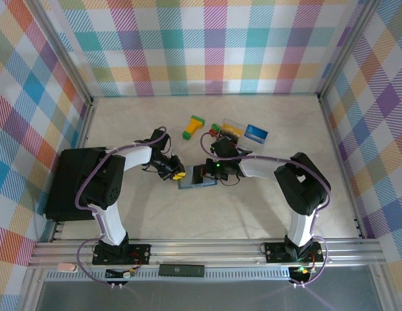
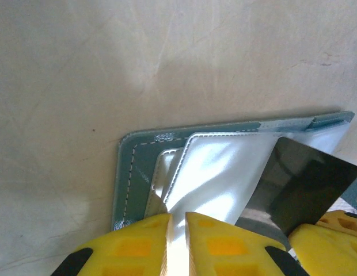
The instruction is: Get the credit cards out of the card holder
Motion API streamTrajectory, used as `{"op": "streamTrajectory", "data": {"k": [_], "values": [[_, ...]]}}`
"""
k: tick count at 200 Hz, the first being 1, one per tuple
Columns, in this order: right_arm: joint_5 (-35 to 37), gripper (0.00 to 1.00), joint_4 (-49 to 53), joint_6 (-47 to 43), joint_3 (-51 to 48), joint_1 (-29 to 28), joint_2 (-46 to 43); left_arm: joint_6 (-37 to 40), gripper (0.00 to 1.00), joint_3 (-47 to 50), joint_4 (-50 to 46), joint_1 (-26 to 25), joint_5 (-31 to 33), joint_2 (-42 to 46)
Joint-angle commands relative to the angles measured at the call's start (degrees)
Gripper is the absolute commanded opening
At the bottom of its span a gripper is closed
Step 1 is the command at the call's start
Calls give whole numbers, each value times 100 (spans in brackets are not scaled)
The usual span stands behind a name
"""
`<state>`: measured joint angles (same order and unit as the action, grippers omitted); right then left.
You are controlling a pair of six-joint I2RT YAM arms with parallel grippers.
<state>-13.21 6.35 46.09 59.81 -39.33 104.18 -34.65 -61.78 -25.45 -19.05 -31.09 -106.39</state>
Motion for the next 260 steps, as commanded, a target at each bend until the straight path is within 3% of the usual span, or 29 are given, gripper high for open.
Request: {"op": "streamTrajectory", "data": {"k": [1,58,90,146,193,225,260], "values": [[319,3,459,-173,84,48,-172,75,16,-62,-358,-11,292,-58],[184,0,837,-723,242,48,-519,-162,22,-144,-101,-11,-109,320],[-91,0,466,-952,130,66,-794,-419,33,66,252,14,-219,780],[-1739,0,-889,-644,-264,549,-1293,-1020,60,643,1583,208,-827,1771],[-3059,0,-2072,87,-495,1105,-1677,-1556,76,891,3002,201,-1627,2253],[-3393,0,-2532,483,-519,1309,-1872,-1785,78,815,3730,97,-1955,2409],[-3621,1,-3040,926,-532,1419,-1890,-2003,71,672,4065,-46,-2119,2300]]}}
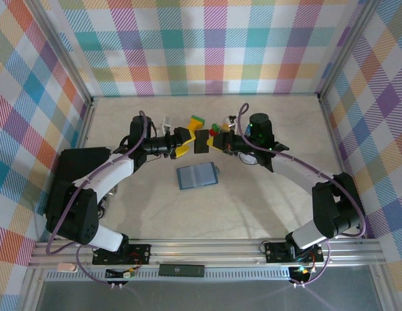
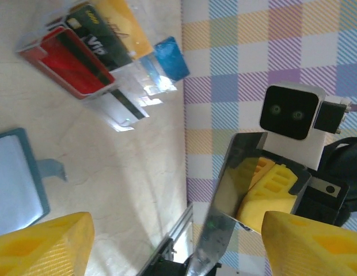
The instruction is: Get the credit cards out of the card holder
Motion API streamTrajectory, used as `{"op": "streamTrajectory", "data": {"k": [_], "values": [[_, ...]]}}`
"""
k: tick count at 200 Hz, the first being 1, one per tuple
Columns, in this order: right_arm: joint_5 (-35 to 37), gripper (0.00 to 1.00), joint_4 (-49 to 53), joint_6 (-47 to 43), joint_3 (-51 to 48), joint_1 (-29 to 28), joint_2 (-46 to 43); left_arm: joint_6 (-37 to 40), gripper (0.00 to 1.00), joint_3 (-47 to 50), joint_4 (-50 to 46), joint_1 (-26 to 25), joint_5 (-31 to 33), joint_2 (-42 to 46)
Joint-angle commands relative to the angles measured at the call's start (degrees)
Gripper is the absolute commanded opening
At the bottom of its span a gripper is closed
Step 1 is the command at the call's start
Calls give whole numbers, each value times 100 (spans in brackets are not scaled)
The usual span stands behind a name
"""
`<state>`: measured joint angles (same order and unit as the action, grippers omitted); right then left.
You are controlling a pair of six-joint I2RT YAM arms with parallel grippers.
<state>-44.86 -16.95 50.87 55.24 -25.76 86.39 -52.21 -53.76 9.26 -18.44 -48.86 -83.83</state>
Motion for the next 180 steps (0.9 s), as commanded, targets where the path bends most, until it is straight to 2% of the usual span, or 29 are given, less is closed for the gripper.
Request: {"op": "streamTrajectory", "data": {"k": [1,33,75,90,116,143,180], "values": [[-464,1,-725,458,-75,62,-108,-265,71,-128,612,-107,-347,43],[-541,1,-853,582,-58,80,-105,-654,49,-87,1258,-125,-448,39],[-624,2,-1041,745,-62,88,-27,-694,25,-152,1308,-134,-492,77],[-645,6,-1115,822,-57,83,-4,-756,15,-187,1344,-134,-514,55],[-677,19,-1161,929,-23,62,27,-839,0,-271,1370,-143,-489,34],[-622,24,-1117,970,55,-13,75,-861,0,-293,1364,-140,-381,10],[-546,20,-1083,1011,199,-87,182,-861,0,-283,1282,-136,-314,-83]]}}
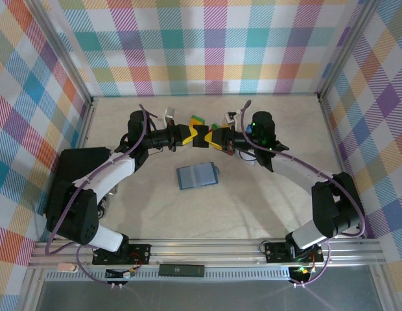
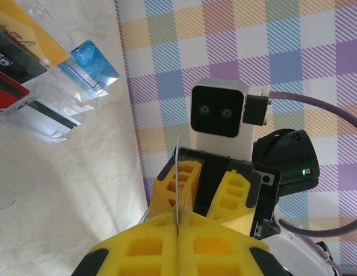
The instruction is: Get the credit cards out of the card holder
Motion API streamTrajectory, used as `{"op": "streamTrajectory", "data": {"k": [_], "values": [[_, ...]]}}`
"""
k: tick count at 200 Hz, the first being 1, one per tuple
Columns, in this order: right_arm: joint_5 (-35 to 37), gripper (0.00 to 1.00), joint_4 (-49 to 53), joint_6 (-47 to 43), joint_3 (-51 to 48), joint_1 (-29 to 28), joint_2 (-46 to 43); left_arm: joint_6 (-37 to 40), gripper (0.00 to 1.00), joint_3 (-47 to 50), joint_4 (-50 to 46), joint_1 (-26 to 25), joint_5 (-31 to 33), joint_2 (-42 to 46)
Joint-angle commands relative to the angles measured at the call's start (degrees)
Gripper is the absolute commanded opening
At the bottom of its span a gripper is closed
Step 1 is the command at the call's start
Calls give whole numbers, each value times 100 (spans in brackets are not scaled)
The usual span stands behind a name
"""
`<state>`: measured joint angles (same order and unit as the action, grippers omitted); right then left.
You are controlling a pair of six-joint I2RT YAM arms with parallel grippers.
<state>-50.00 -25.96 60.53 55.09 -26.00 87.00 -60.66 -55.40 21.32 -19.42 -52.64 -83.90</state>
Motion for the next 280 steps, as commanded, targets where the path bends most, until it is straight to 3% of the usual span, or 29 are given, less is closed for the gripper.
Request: {"op": "streamTrajectory", "data": {"k": [1,34,52,82,101,137,196,241,280], "values": [[-30,20,-173,41,218,-63,127,-15,0,-120,66,-37,63,-84],[204,3,435,-346,445,-63,177,180,2,-153,-340,-12,181,-103],[467,0,1221,-941,675,-65,151,552,18,-212,-1041,79,411,-47],[1239,0,2932,-2377,1269,-47,163,1642,49,-475,-3004,323,1194,101],[1824,0,3976,-3398,1747,-12,261,2032,58,-680,-4043,558,1647,179],[2949,0,5631,-5330,2759,72,581,2606,73,-973,-5136,1122,2167,257],[4238,0,7697,-7649,4491,93,1586,3556,100,-1087,-5872,1968,2311,551],[4885,0,8451,-8360,5264,92,2345,3944,100,-1094,-6153,2126,2522,734],[5062,0,8636,-8654,5638,87,2800,4131,100,-1053,-6124,2151,2293,732]]}}
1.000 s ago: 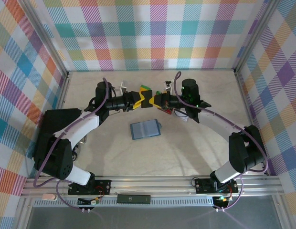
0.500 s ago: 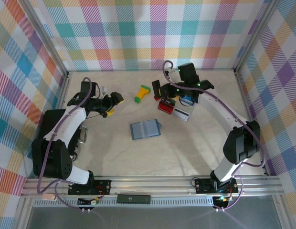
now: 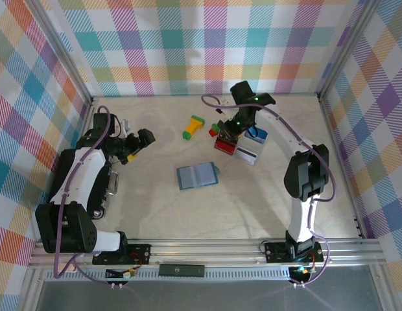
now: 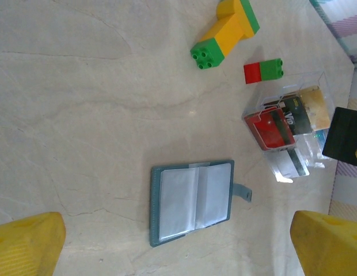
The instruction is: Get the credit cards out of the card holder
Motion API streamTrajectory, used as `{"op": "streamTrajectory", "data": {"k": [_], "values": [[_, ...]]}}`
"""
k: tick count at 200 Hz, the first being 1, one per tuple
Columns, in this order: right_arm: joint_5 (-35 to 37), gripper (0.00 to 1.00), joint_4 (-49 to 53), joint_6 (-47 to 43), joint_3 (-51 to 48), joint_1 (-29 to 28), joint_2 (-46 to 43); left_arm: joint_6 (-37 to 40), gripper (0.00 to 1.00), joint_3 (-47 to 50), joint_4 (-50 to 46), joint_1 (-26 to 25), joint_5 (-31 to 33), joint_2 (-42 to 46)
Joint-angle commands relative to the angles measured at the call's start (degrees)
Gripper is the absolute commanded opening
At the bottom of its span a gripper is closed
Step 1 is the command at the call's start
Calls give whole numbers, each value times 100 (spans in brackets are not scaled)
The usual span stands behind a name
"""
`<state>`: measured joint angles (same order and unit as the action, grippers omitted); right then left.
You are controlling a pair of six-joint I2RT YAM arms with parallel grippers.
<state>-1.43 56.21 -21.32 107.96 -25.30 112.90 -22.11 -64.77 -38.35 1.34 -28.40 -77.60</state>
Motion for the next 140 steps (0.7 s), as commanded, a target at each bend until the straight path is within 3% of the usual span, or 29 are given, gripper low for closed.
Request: {"op": "streamTrajectory", "data": {"k": [1,108,140], "values": [[209,0,423,-473,363,17,221,281,100,-115,-152,75,-135,104],[697,0,631,-1303,882,7,999,223,100,111,149,74,-296,85],[966,0,725,-1521,1028,7,1190,27,100,198,414,76,-647,-57]]}}
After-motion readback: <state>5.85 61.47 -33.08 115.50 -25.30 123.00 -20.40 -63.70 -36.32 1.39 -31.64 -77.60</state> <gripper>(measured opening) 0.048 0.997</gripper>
